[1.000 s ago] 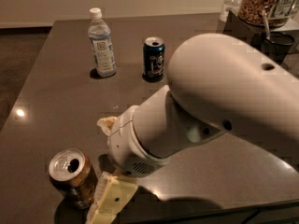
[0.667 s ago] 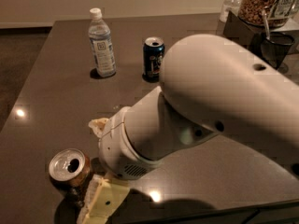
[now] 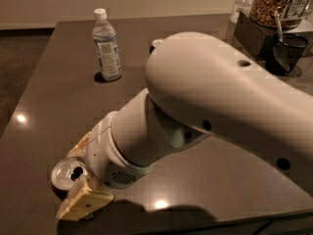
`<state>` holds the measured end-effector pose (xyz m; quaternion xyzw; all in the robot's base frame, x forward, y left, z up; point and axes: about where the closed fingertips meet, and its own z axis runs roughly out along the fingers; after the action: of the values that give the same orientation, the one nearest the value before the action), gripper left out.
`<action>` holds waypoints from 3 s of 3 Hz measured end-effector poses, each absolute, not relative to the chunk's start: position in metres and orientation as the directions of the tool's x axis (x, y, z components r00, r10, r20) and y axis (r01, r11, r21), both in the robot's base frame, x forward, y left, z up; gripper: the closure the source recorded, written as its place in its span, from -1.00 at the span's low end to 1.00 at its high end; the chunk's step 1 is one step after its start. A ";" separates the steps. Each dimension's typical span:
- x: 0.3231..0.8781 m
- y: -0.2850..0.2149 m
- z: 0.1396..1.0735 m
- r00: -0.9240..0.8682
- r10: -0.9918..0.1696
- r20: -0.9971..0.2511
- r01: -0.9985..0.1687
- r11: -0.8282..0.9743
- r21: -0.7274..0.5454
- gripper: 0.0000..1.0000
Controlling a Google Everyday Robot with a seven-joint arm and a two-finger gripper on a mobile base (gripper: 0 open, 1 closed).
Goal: Knock orange can over
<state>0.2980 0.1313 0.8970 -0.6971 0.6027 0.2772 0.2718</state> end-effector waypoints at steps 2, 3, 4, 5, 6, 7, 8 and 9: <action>0.304 0.128 0.906 0.098 -0.691 -0.717 -0.991 -0.134 -0.007 0.71; 0.322 0.109 0.927 0.092 -0.736 -0.670 -0.994 -0.110 -0.015 1.00; 0.346 0.084 0.945 0.080 -0.817 -0.571 -0.997 -0.077 -0.030 1.00; 0.377 0.051 0.946 0.043 -0.899 -0.437 -0.999 -0.034 -0.028 1.00; 0.413 0.012 0.931 0.005 -0.961 -0.275 -1.000 -0.001 -0.015 1.00; 0.430 -0.006 0.921 -0.014 -0.979 -0.202 -1.000 0.016 -0.006 1.00; 0.440 -0.015 0.915 -0.016 -0.993 -0.115 -0.999 0.020 -0.037 0.67; 0.447 -0.022 0.907 0.001 -1.000 -0.009 -0.998 0.000 -0.069 0.05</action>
Offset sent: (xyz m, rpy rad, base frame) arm 0.0207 -0.0195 0.0178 -0.0171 0.0715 -0.0130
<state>0.4469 -0.0217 0.9070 -0.7069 0.7065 -0.0213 0.0277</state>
